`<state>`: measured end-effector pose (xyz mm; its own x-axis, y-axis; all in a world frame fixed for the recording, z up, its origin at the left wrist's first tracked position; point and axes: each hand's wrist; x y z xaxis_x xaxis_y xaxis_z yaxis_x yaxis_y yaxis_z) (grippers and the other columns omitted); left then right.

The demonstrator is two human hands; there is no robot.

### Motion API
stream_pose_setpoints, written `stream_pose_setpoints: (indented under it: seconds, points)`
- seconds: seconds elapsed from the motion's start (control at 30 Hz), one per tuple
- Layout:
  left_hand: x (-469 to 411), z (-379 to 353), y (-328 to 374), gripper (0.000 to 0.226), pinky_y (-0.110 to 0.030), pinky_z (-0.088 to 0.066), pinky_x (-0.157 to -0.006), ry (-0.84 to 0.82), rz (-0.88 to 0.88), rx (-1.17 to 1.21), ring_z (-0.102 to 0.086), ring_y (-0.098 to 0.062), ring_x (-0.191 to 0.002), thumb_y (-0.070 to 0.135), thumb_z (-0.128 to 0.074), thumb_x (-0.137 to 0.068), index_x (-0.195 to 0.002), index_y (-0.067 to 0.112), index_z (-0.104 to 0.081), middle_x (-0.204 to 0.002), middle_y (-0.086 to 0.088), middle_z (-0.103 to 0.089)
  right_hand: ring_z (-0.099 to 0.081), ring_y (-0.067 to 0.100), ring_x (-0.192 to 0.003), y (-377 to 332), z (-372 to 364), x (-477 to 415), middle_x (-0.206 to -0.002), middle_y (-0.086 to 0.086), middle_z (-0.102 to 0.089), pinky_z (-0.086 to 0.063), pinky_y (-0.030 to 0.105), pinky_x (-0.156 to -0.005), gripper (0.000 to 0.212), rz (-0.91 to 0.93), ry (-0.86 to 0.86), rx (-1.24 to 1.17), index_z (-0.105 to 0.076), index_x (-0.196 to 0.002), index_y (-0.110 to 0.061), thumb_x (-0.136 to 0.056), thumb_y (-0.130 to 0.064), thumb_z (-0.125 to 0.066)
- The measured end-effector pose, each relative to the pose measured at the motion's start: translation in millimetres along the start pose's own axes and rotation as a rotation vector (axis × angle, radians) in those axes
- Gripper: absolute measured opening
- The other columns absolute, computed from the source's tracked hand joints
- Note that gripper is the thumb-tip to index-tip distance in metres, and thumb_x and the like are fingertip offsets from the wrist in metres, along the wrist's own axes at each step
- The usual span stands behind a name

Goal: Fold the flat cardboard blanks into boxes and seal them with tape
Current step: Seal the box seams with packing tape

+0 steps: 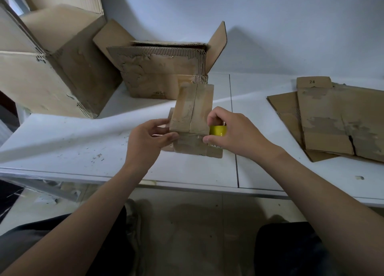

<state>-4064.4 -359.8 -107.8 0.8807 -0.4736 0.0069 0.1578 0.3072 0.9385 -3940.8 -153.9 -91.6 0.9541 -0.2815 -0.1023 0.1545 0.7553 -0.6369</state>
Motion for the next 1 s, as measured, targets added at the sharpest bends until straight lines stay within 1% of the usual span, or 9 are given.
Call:
stream_pose_setpoints:
  seconds: [0.07,0.1,0.2,0.37,0.47,0.53,0.67,0.8,1.0]
  points:
    - [1,-3,-6,0.016,-0.037,-0.063,-0.081,0.049,0.044,0.085,-0.075,-0.017,-0.081,0.014,-0.083,-0.081,-0.094,0.015,-0.074,-0.082,0.004,-0.078,-0.059,0.013,-0.082,-1,-2,0,-0.089,-0.012,-0.06,-0.053,0.034,-0.068,0.035,-0.006,0.01,0.006,-0.053,-0.096,-0.033,-0.08,-0.041,-0.083]
    - [2,-4,-7,0.01,-0.041,-0.063,-0.081,0.072,0.036,0.063,-0.075,-0.018,-0.08,0.015,-0.083,-0.082,-0.087,0.016,-0.074,-0.08,0.003,-0.077,-0.059,0.013,-0.082,-2,-2,0,-0.089,-0.012,-0.06,-0.054,0.035,-0.069,0.035,-0.008,0.013,0.014,-0.053,-0.097,-0.033,-0.08,-0.042,-0.082]
    - [8,-11,-7,0.009,-0.035,-0.061,-0.08,0.135,0.001,-0.054,-0.073,-0.016,-0.08,0.02,-0.08,-0.086,-0.08,0.018,-0.074,-0.077,0.008,-0.075,-0.059,0.013,-0.082,-3,-3,0,-0.088,-0.013,-0.059,-0.055,0.037,-0.07,0.035,-0.004,0.029,0.038,-0.053,-0.097,-0.033,-0.08,-0.044,-0.082]
    - [19,-24,-1,0.012,-0.017,-0.054,-0.077,0.209,-0.131,-0.224,-0.064,-0.004,-0.086,0.028,-0.069,-0.095,-0.1,0.018,-0.073,-0.094,0.012,-0.067,-0.058,0.009,-0.086,-7,-11,0,-0.092,-0.021,-0.057,-0.055,0.028,-0.072,0.035,0.007,0.069,0.06,-0.054,-0.099,-0.035,-0.08,-0.045,-0.082]
    - [22,-29,5,0.022,-0.014,-0.046,-0.074,0.17,-0.095,-0.259,-0.06,-0.006,-0.093,0.04,-0.067,-0.094,-0.107,0.023,-0.061,-0.108,0.009,-0.058,-0.057,0.007,-0.092,-10,-16,0,-0.099,-0.022,-0.057,-0.052,0.021,-0.074,0.035,0.027,0.064,0.005,-0.055,-0.103,-0.038,-0.081,-0.044,-0.081]
    - [19,-30,6,0.043,-0.018,-0.047,-0.076,0.133,-0.079,-0.233,-0.058,-0.009,-0.101,0.047,-0.069,-0.09,-0.122,0.026,-0.047,-0.12,0.008,-0.054,-0.056,0.002,-0.098,-14,-17,0,-0.103,-0.026,-0.056,-0.046,0.012,-0.074,0.039,0.048,0.025,-0.059,-0.056,-0.109,-0.04,-0.081,-0.041,-0.082]
    - [4,-28,3,0.08,-0.038,-0.047,-0.102,0.095,-0.122,-0.476,-0.042,-0.022,-0.127,0.065,-0.067,-0.083,-0.147,0.03,-0.034,-0.141,-0.004,-0.038,-0.048,-0.009,-0.111,-18,-23,5,-0.109,-0.038,-0.05,-0.043,0.001,-0.077,0.058,0.108,-0.081,-0.151,-0.051,-0.121,-0.043,-0.076,-0.039,-0.087]
    - [-4,-26,1,0.09,-0.033,-0.046,-0.096,0.135,-0.15,-0.526,-0.047,-0.025,-0.126,0.058,-0.077,-0.079,-0.153,0.023,-0.038,-0.14,-0.008,-0.042,-0.051,-0.005,-0.11,-9,-22,11,-0.113,-0.033,-0.049,-0.047,0.006,-0.078,0.067,0.103,-0.085,-0.162,-0.047,-0.128,-0.038,-0.075,-0.036,-0.088]
    - [-2,-23,-1,0.096,-0.04,-0.056,-0.093,0.165,-0.207,-0.556,-0.056,-0.026,-0.119,0.061,-0.079,-0.074,-0.152,0.019,-0.044,-0.137,-0.009,-0.053,-0.057,0.006,-0.099,4,-22,17,-0.11,-0.013,-0.062,-0.051,0.021,-0.077,0.046,0.096,0.049,-0.044,-0.068,-0.121,-0.031,-0.079,-0.043,-0.083]
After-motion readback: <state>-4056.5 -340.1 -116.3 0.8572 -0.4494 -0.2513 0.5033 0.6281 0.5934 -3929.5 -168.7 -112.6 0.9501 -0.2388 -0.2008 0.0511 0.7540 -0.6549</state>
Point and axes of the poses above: each hand's wrist, its own x-axis away from the middle knuckle, its own z-axis out of the back of the hand, y = z × x
